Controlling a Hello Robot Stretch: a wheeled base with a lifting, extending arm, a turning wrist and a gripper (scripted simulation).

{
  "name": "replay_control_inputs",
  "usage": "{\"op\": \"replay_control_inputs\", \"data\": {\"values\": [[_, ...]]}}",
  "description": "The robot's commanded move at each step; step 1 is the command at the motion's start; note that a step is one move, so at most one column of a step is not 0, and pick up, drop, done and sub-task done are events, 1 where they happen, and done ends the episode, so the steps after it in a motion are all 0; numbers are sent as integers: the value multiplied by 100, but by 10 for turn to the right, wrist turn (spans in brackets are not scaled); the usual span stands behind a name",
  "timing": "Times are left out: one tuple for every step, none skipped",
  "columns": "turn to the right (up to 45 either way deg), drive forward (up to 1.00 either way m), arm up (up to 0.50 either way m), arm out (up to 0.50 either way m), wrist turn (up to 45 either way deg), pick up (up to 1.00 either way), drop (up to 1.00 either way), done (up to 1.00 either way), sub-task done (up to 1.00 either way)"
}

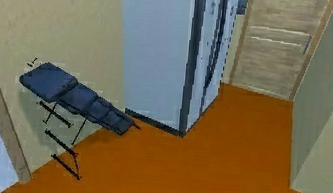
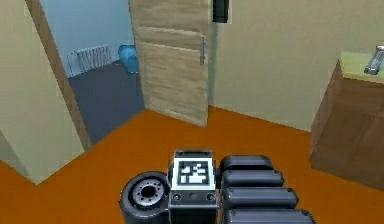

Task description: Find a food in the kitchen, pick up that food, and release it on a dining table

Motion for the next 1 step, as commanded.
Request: {"op": "replay_control_inputs", "data": {"values": [[-450,0,0,0,0,0,0,0,0]]}}
